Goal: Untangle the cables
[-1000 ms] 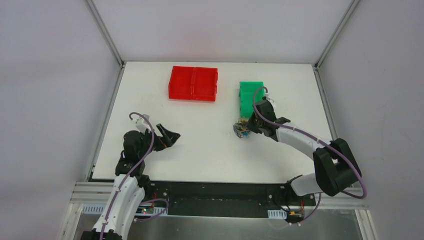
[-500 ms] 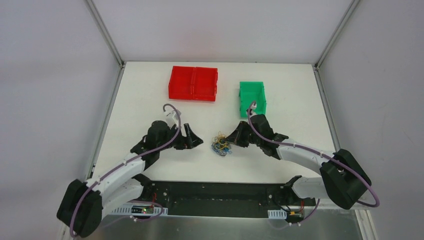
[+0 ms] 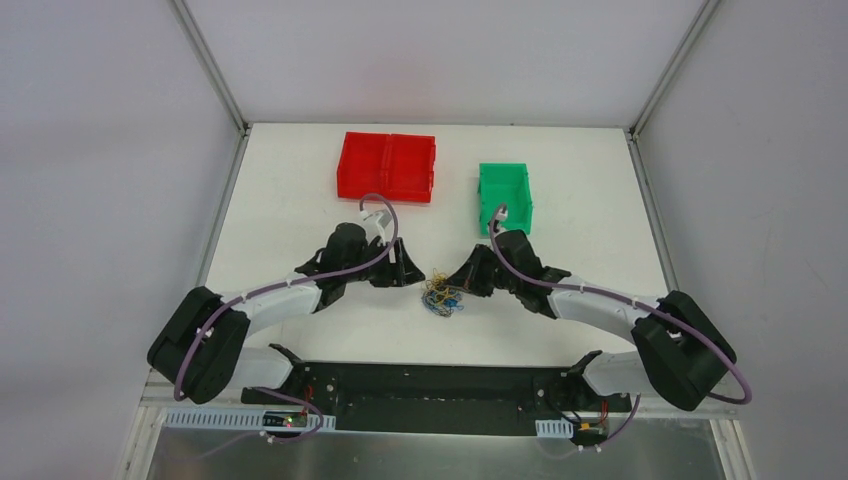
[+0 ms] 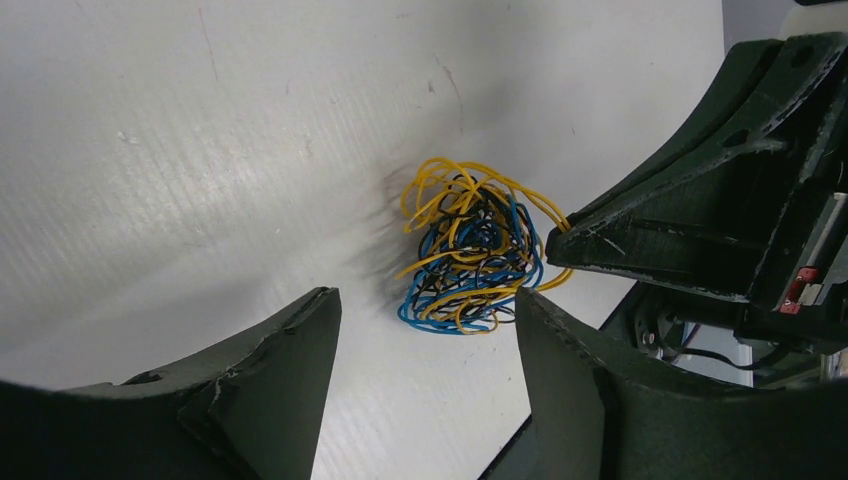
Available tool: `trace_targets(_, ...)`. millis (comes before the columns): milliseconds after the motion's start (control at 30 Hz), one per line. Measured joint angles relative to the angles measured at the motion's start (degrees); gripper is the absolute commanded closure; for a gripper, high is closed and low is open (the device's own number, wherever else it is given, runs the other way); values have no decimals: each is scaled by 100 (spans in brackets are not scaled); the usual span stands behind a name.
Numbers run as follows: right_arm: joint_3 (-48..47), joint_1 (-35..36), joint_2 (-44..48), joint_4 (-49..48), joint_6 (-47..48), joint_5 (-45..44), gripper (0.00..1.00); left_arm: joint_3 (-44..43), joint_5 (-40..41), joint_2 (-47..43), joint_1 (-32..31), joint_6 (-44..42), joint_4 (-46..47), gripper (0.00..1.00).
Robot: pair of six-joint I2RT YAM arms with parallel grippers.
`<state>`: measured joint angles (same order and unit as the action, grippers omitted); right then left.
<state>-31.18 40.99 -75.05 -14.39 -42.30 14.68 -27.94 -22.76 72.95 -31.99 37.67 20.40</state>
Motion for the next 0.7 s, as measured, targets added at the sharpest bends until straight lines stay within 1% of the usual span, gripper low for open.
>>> trace_targets(100,-13,20,-116,-57,-59,50,100,0,-136,258,-35,-81,168,50)
trace_targets(133,-13,28,-140,-68,-74,66,100,0,-190,348,-35,-101,225,52)
trace_targets(433,-122,111,-264,-186,-155,114,100,-2,-428,914,-35,-199,575,48)
trace_targets(500,-140,122,-297,-223,-173,127,100,-2,-433,1008,-37,-229,671,59)
trace_targets(533,-140,129,-319,-254,-184,129,100,-2,-439,1071,-55,-234,723,68)
trace_targets(567,-140,136,-337,-267,-188,129,100,-2,-452,1134,-68,-238,776,80)
trace_targets(600,-140,142,-358,-282,-203,131,100,-2,-516,1220,-83,-251,833,94)
trace_targets(633,-140,146,-374,-291,-208,129,100,-2,-560,1303,-103,-247,883,100)
trace_targets(700,-142,155,-409,-293,-229,127,100,-2,-671,1478,-109,-251,1016,100)
